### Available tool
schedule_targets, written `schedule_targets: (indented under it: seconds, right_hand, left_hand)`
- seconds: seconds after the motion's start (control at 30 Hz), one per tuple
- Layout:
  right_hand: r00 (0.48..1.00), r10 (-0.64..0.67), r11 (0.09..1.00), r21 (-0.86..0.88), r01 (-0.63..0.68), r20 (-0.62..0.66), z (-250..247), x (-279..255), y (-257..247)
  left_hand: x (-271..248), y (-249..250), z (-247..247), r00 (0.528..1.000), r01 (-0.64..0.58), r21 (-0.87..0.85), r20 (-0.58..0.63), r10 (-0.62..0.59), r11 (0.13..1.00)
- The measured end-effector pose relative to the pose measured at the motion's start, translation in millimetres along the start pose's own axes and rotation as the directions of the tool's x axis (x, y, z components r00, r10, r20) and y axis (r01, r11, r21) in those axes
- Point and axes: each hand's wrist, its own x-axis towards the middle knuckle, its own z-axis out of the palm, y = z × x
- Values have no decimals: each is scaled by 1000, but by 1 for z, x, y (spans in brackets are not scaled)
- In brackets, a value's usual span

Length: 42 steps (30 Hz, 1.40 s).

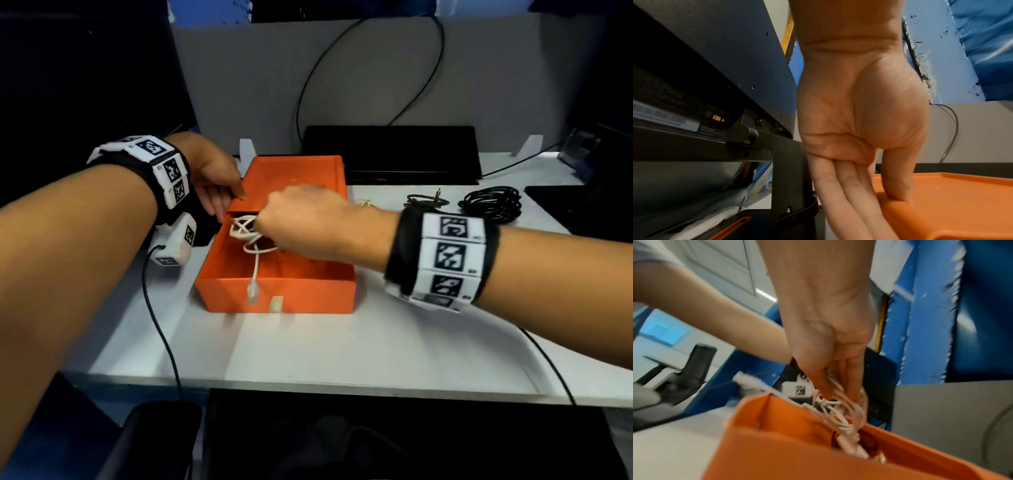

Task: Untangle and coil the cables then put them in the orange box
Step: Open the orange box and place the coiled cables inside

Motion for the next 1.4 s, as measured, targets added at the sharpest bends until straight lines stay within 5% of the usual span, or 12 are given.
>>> schedule_targets:
  seconds: [0.13,0.23,0.37,0.47,0.73,0.93,1.13,1.27,1.4]
  right_hand:
    - [995,-97,994,-49,98,13,-4,12,-13]
    - [997,-39,994,97,44,-61,-8,22,5]
    - [988,-116,950,278,140,-103,3,19,21]
    - [978,-204,960,205,191,43,29,15,15]
    - [948,-264,948,-134,289,180,72,30,20]
    - [918,-228,869,493,41,324,72,25,23]
    - [946,-172,742,667,-58,273,74,25,24]
    - [986,-113,740,672,3,119,74,33,26]
    - [998,-58,619,785,10,34,71,35,36]
  left_hand:
    - [1,-2,-1,1000,-16,-14,-15,16,1000]
    - [1,-4,0,999,-36,-26,-32,35,999]
    - [-1,-4,2,1000,-29,-29,11,29,999]
    - [-3,-3,0,999,-25,-45,18,26,999]
    - [-2,0,-1,1000,-13,-35,17,13,999]
    - [-3,0,-1,1000,-23,-26,0,23,999]
    - [-3,0,-2,1000,-27,-23,-1,27,999]
    - [-2,-1,-2,1000,-30,-23,-4,30,999]
    - [-3,-2,-2,999,-36,-29,-1,36,999]
